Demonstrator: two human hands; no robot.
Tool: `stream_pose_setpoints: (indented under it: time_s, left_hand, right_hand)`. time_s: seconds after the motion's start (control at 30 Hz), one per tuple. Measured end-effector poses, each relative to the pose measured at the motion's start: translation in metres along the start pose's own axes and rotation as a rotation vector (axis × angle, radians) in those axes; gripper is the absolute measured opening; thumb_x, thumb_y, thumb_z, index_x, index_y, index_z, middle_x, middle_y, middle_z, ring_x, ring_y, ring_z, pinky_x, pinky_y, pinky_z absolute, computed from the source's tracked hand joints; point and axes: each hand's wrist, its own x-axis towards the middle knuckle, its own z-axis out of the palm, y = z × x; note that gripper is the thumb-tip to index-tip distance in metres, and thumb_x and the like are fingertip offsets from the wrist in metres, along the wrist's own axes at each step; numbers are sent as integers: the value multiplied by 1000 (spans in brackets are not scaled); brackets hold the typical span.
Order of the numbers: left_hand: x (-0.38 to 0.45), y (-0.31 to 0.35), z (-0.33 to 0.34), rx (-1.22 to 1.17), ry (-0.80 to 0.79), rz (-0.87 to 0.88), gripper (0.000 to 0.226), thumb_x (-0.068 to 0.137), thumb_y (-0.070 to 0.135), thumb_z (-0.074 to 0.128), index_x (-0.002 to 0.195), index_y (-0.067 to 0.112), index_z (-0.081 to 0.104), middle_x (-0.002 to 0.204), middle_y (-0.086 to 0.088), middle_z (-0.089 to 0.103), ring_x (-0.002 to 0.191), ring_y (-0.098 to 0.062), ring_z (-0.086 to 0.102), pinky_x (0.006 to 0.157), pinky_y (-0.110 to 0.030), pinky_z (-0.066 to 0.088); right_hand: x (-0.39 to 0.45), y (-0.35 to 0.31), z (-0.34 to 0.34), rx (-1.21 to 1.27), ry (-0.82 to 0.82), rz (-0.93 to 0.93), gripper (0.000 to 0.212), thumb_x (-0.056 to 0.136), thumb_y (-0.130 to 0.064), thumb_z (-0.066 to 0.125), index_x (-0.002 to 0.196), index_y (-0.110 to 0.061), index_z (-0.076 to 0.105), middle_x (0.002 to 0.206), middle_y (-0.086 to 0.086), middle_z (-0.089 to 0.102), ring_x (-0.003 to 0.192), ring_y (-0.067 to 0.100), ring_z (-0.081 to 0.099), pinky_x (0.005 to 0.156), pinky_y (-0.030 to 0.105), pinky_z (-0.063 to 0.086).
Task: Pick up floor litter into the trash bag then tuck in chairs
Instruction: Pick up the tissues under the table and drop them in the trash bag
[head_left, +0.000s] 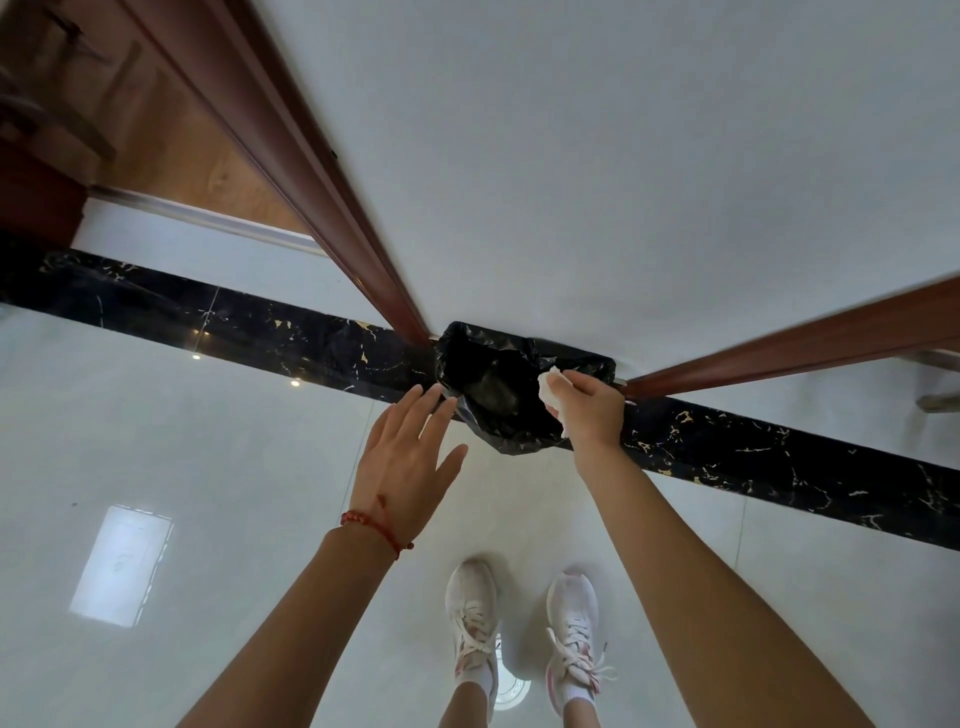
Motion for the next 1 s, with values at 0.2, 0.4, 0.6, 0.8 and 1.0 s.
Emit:
stream_pose_setpoints:
  time_s: [0.2,0.4,0.6,0.8,1.0]
  left_hand:
    - [5,4,0,-24,-3,18,51,85,37,38,120,4,57,122,-15,61,115,-33,55,94,-48,42]
    - [8,6,0,-18,17,26,51,85,37,38,120,4,57,120,-14,62,114,-33,56,93,-49,43]
    - [6,8,-7,9,10,29,52,85,38,37,118,3,58,118,-15,63,112,-35,58,91,-49,43]
    - [-5,15,-28,22,-37,37,54,84,38,36,118,3,58,119,-16,63,112,-35,57,91,-50,43]
    - [-22,33,-63,20,-66,51,50,88,37,44,124,4,54,127,-16,57,121,-35,50,98,-50,37]
  right_hand:
    - [14,4,-2,84,-10,105,40,79,-21,67,97,14,58,76,13,55,69,21,53,78,39,54]
    - [-3,6,-11,17,-53,57,39,84,-20,64,116,1,58,115,15,63,87,19,61,94,37,48]
    - [-39,16,-29,-502,-112,-414,43,90,-26,56,127,-5,52,133,8,52,125,19,47,103,33,40]
    - [-62,13,-68,-887,10,-692,45,89,-31,52,123,-1,54,132,19,53,124,32,48,93,41,47]
    - [-102,-3,-105,-963,165,-693,45,84,-32,53,116,0,58,124,20,58,116,34,55,88,43,51]
